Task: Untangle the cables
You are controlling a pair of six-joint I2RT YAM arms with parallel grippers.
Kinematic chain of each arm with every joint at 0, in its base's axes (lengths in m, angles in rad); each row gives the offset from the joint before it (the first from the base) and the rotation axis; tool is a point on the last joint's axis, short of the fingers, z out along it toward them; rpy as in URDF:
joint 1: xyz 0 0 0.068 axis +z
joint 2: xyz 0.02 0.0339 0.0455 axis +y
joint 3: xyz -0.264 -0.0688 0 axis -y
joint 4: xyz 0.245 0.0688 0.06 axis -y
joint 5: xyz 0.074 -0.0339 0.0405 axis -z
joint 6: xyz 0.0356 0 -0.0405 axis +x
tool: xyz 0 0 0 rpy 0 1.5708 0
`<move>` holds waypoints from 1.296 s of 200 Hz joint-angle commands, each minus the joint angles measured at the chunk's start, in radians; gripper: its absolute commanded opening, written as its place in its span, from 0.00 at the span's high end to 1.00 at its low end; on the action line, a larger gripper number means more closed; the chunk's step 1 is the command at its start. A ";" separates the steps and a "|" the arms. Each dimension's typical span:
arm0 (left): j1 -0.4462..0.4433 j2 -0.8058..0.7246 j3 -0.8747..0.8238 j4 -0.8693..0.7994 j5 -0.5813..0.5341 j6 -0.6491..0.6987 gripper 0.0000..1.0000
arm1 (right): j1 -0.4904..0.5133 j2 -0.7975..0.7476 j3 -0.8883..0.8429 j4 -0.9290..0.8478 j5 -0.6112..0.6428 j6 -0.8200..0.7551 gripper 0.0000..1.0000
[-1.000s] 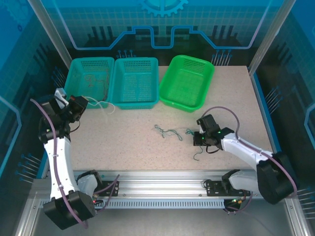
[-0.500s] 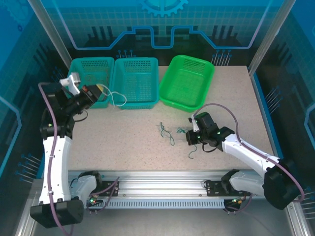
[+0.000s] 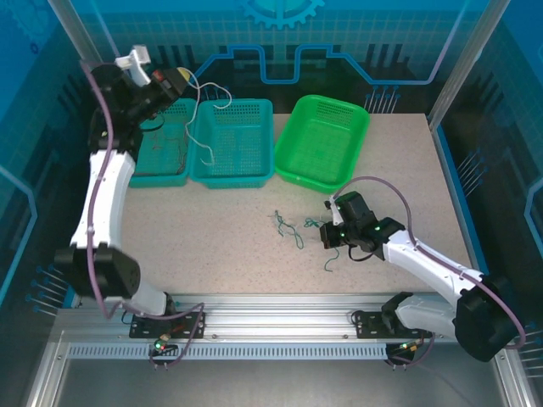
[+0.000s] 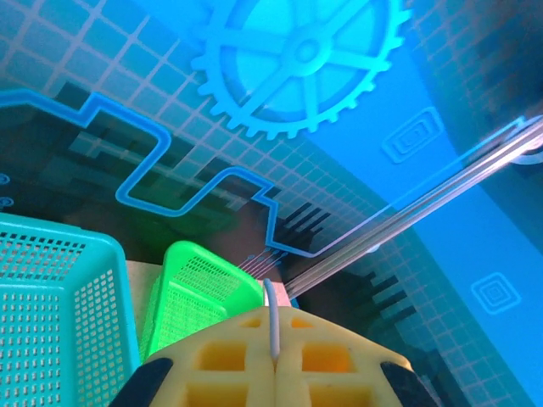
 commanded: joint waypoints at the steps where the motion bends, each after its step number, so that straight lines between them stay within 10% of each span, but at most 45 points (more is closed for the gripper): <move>1: -0.030 0.110 0.083 -0.020 -0.002 0.011 1.00 | 0.014 -0.036 0.016 -0.027 0.010 0.004 1.00; 69: -0.068 0.357 0.042 -0.043 -0.063 0.075 1.00 | 0.016 -0.066 0.015 -0.061 0.016 0.010 1.00; 88: -0.080 0.344 -0.006 -0.012 -0.079 0.109 0.76 | 0.016 -0.069 0.027 -0.072 0.014 0.006 1.00; 138: -0.107 0.150 -0.098 -0.016 -0.098 0.193 0.35 | 0.016 -0.053 0.070 -0.081 -0.007 -0.032 1.00; 259: -0.570 -0.414 -0.855 0.075 0.157 0.897 0.28 | 0.016 0.085 0.278 -0.127 -0.255 -0.214 1.00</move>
